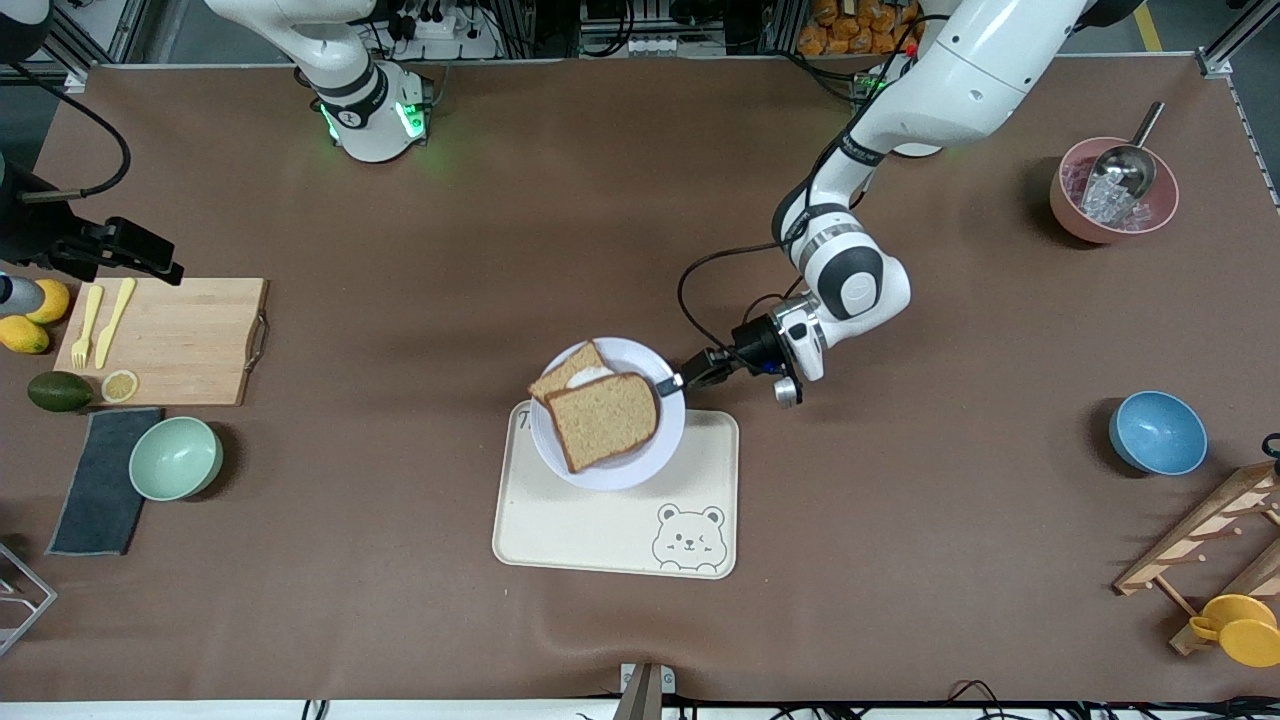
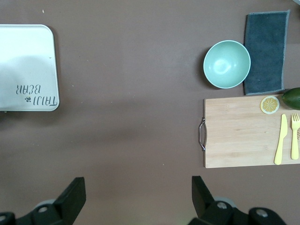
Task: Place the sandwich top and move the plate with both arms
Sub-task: 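Slide the white plate onto the bear-printed tray with the left gripper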
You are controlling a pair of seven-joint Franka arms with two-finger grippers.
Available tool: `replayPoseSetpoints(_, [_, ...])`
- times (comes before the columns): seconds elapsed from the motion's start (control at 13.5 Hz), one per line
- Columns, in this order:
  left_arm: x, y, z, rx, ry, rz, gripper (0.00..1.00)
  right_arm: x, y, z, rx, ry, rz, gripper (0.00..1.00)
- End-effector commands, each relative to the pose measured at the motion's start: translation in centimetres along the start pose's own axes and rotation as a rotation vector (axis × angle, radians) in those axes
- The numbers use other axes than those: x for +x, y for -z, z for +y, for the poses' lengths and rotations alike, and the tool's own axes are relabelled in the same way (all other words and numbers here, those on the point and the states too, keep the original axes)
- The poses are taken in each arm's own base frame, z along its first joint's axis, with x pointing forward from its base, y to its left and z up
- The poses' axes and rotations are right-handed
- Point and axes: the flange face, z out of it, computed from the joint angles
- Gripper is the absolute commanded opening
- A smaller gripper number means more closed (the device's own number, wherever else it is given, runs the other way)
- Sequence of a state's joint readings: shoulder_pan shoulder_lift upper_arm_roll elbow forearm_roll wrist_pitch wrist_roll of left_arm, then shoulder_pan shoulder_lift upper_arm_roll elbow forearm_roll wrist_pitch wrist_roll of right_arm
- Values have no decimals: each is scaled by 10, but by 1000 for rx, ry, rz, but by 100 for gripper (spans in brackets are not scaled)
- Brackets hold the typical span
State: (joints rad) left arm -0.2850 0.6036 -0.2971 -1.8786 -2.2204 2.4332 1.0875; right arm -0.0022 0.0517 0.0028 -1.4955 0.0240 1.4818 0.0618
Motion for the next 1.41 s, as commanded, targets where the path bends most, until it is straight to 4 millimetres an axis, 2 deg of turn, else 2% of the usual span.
replayPoseSetpoints(0.0, [27, -32, 7, -6, 53, 97, 0, 0, 3, 1, -13, 5, -3, 100])
replayPoseSetpoints(0.3, [20, -67, -16, -5, 121, 120, 0, -1, 2, 2, -14, 3, -14, 100])
replayPoseSetpoints(0.45, [21, -73, -28, 12, 113, 125, 0, -2, 1, 2, -11, 0, -21, 100])
replayPoseSetpoints(0.74, [23, -74, -48, 58, 82, 130, 0, -2, 1, 2, -11, 2, -26, 100])
replayPoseSetpoints(0.97, [16, -78, -64, 97, 50, 117, 0, -2, 1, 2, -11, 2, -24, 100])
replayPoseSetpoints(1.19, [16, -77, -71, 118, 29, 113, 1, -1, 0, 5, -11, -4, -27, 100])
replayPoseSetpoints(1.26, [18, -76, -70, 117, 28, 115, 30, -2, 0, 6, -9, -4, -29, 100])
replayPoseSetpoints(1.34, [17, -76, -71, 119, 29, 115, 87, -2, 0, 6, -8, -2, -29, 100])
